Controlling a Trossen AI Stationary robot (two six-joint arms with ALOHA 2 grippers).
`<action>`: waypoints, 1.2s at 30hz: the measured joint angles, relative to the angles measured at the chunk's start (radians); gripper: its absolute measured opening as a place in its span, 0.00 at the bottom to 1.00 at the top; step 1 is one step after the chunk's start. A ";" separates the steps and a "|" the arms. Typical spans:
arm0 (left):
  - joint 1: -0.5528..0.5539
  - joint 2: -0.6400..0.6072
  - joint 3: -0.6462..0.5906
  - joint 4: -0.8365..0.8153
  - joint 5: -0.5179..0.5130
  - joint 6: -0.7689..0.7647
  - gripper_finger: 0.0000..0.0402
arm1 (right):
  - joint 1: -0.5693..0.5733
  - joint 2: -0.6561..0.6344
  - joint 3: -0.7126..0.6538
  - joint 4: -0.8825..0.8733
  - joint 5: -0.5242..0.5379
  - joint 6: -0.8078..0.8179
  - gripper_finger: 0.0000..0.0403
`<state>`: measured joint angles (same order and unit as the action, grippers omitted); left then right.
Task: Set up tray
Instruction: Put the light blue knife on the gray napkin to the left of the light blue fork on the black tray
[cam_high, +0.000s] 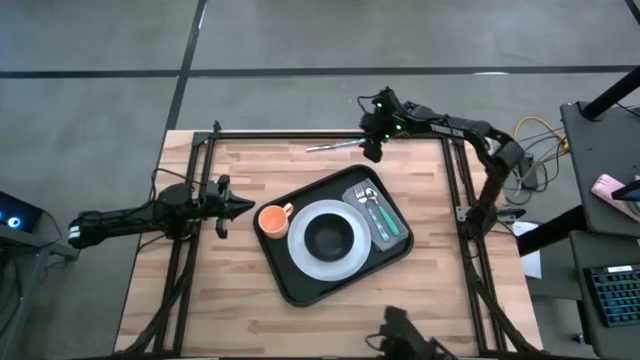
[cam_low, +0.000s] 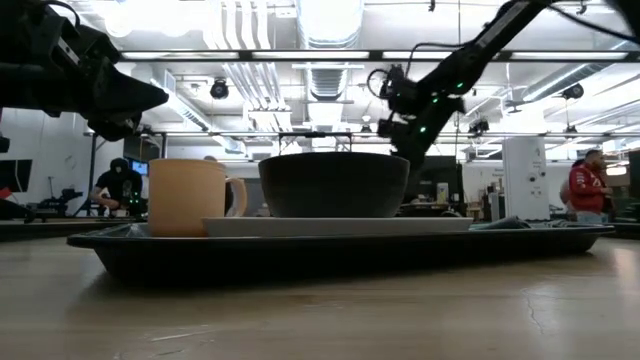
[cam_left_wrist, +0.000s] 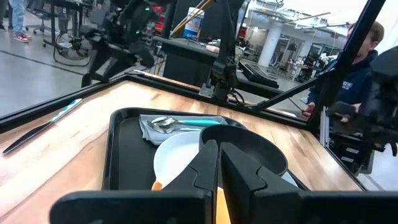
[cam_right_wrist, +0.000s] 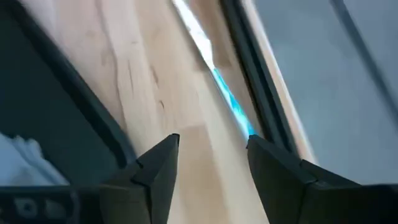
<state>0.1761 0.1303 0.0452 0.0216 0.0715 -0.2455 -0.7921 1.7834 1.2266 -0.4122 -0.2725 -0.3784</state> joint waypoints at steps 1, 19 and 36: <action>0.000 0.000 0.000 0.000 0.000 0.000 0.00 | 0.003 0.027 0.025 0.001 -0.013 -0.074 0.45; 0.000 0.000 0.000 0.000 0.000 0.000 0.00 | 0.021 0.461 0.549 -0.324 -0.003 -0.467 0.35; 0.000 0.000 0.000 -0.001 -0.001 0.000 0.00 | 0.036 0.527 0.622 -0.369 0.012 -0.605 0.30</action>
<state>0.1764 0.1303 0.0452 0.0208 0.0702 -0.2455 -0.7565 2.3108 1.8491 -0.7815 -0.2601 -0.9830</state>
